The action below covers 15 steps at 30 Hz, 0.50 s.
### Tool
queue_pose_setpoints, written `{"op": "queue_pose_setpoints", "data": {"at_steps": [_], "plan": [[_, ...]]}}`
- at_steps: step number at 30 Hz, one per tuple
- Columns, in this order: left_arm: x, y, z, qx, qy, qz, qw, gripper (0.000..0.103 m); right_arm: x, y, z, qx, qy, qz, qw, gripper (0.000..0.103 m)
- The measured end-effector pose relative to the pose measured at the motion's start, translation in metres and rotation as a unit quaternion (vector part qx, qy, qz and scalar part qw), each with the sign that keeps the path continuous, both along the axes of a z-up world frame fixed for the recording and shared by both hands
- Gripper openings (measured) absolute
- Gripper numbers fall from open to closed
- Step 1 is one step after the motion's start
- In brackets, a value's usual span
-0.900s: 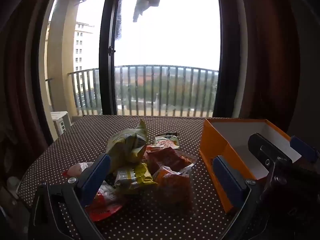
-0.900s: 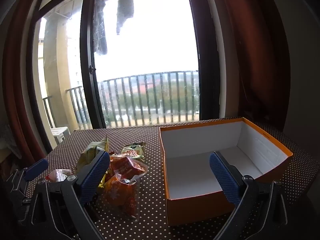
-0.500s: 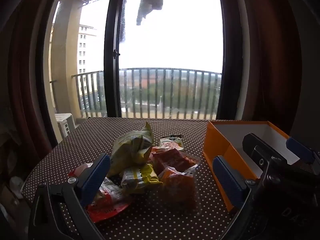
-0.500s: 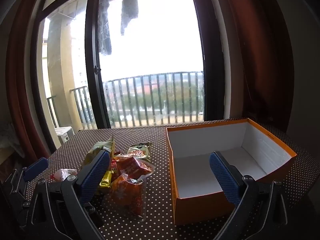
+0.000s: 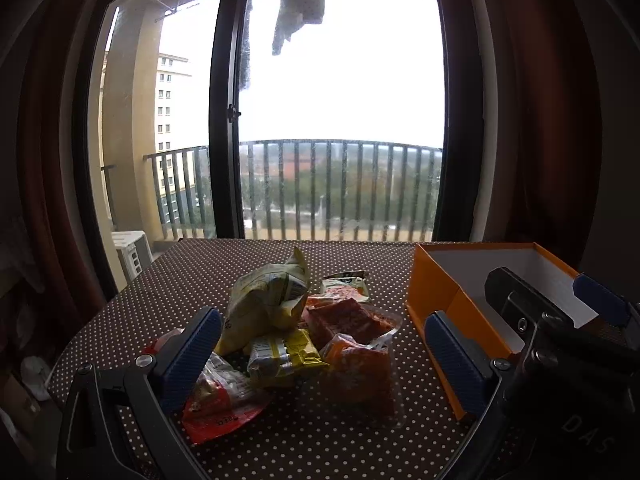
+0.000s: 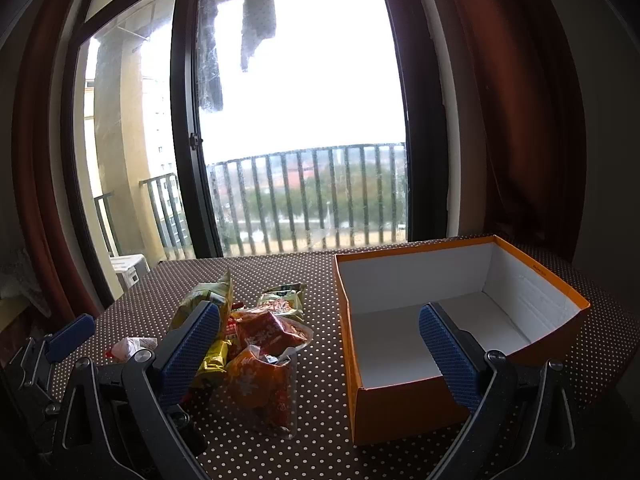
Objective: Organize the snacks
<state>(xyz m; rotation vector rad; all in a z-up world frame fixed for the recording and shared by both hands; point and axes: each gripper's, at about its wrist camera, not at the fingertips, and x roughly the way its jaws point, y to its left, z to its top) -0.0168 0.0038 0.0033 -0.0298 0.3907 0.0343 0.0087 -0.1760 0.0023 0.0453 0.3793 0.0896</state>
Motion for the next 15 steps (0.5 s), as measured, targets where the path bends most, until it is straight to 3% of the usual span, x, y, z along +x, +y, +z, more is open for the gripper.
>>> {"op": "queue_pose_setpoints", "data": {"at_steps": [15], "plan": [[-0.0032, -0.0040, 0.0027, 0.003, 0.001, -0.002, 1.0000, 0.101, -0.0054, -0.0048, 0.0010, 0.008, -0.004, 0.000, 1.000, 0.101]]}}
